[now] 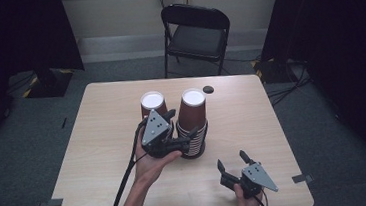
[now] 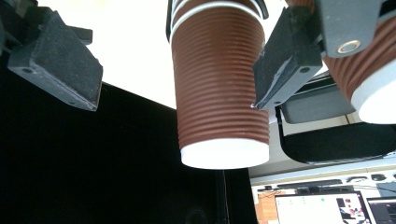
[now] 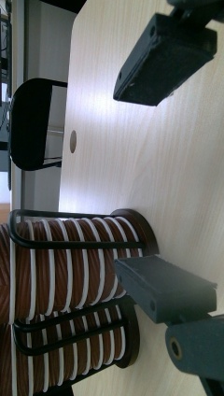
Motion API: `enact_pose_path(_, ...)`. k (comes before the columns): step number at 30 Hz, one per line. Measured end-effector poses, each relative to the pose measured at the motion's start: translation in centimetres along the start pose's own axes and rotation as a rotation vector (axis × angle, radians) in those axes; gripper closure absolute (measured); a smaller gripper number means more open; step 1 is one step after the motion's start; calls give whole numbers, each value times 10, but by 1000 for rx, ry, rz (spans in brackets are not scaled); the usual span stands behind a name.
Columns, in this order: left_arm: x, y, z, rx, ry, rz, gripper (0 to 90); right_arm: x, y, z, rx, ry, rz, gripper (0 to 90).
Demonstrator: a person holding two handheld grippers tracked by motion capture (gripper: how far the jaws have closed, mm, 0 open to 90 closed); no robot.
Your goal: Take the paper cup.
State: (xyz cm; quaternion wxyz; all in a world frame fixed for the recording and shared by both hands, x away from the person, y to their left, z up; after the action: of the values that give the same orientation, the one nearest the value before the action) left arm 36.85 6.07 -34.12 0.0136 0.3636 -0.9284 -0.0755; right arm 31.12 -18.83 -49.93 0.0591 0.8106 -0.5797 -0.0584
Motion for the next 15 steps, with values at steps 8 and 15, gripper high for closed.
enact_pose_path(8,-3,-12,-9,-12,-6,-20,155,0,0,0,-1,-2,-1,152)
enact_pose_path(15,-6,-21,-19,-18,-2,-51,155,0,0,0,-2,-5,-2,155)
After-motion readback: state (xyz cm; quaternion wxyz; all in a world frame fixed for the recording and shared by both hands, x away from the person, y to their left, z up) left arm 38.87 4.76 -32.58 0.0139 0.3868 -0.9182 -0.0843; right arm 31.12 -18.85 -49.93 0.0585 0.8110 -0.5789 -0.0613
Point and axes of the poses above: each handheld gripper's, and its own axes: y roughly backward along the jaws, z roughly out of its underside, x roughly to its right, the point moved 2 cm from there along -y, roughly forward along the jaws, and after that the axes turned 1 degree about -y, right-handed, at the moved point
